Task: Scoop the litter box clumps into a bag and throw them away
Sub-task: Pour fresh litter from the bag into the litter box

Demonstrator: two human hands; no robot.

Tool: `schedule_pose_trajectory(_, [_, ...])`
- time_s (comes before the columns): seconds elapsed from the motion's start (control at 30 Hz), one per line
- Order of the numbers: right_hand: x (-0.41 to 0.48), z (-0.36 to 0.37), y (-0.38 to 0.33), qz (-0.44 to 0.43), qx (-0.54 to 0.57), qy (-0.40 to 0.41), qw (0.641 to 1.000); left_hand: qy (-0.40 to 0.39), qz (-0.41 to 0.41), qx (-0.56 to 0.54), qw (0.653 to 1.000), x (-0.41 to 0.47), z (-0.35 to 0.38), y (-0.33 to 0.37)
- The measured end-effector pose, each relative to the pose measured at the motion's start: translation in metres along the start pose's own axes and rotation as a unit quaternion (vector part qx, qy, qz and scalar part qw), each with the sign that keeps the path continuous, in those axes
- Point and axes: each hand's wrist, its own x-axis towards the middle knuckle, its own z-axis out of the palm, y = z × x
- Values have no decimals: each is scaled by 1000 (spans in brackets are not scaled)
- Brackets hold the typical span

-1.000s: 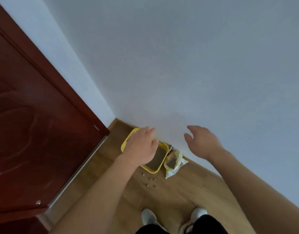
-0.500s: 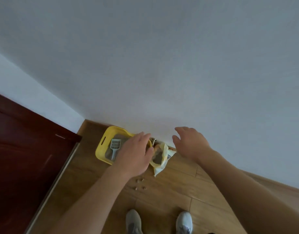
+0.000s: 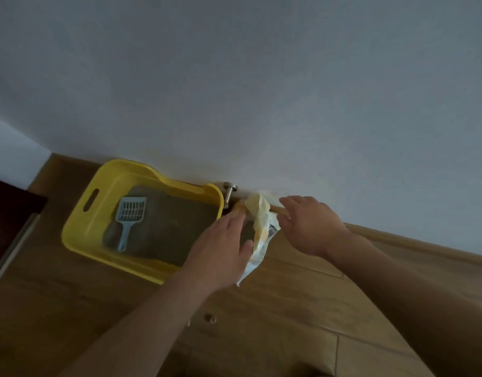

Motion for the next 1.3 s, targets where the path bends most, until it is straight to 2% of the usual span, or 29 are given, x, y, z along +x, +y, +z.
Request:
schedule_pose_trajectory(0.17, [48,80,32,-39,-5,24,999,-14,12,-12,1000,47,69,-44])
schedule_pose_trajectory(0.37, [88,119,44,-104,-23,40,993,-16,45,-21,999,69,115,-63])
schedule_pose_trajectory(0.5, [108,127,42,-116,-35,32,992,-26,39,-7,999,69,133,-71])
schedule_pose_trajectory(0.63, [120,130,42,-111,-12,26,993,8,66,14,998,71,147,-79])
schedule_pose_trajectory(0.8, [129,127,53,-130,51,46,989,14,60,-32,998,68,157,-91])
schedule_pose_trajectory(0.9, [123,123,65,-167,66,50,982,-3,48,-58,997,64,162,-89])
schedule_pose_trajectory(1.3, [84,129,90,-175,61,-1,983,-76,97,-43,991,64,178,-82])
